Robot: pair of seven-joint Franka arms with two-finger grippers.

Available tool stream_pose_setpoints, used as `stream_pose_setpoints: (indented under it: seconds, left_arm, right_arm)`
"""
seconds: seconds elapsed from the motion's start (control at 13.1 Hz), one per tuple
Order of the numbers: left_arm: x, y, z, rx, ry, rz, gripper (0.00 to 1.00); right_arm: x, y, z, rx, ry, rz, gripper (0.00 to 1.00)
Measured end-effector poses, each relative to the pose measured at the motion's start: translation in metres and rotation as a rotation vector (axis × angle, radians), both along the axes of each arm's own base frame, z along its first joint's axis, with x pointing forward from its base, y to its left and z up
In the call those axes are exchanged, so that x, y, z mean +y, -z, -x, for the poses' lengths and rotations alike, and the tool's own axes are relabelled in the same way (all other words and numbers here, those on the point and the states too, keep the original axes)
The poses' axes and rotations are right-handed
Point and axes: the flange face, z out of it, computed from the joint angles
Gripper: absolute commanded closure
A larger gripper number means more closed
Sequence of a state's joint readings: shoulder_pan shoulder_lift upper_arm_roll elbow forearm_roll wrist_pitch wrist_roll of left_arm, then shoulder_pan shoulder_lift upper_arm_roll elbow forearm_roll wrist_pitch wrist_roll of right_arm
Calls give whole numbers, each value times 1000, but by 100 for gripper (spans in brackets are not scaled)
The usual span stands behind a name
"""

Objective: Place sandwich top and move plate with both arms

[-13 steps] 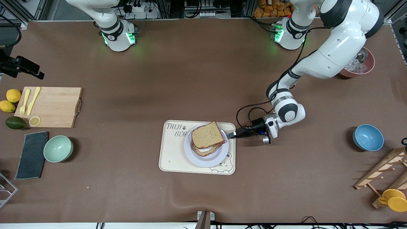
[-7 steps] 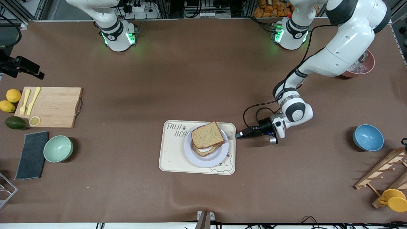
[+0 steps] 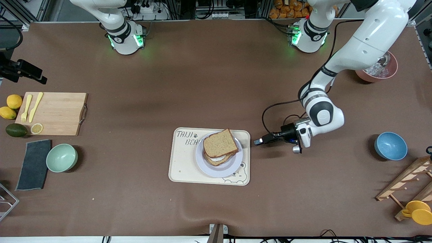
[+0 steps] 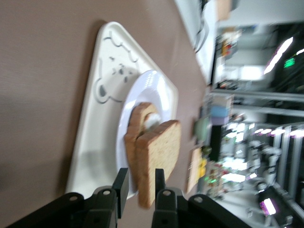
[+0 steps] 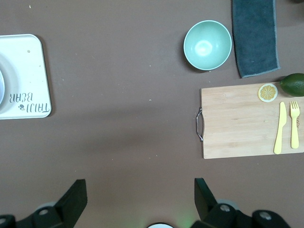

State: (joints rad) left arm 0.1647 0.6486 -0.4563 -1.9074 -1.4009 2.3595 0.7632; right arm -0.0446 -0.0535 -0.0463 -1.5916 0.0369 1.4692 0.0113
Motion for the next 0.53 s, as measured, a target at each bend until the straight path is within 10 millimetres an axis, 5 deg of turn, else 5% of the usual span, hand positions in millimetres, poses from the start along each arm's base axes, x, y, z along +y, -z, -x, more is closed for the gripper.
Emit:
stream_pose_setpoints:
  seconds: [0.23,0.53]
  left_arm:
    - [31,-50,-23,33,62,-188,70]
    - [40,-81,-38,-7,237,-497,67]
  right_arm:
    - [0,0,0,0,0,0,0]
    - [0,0,0,0,0,0,0]
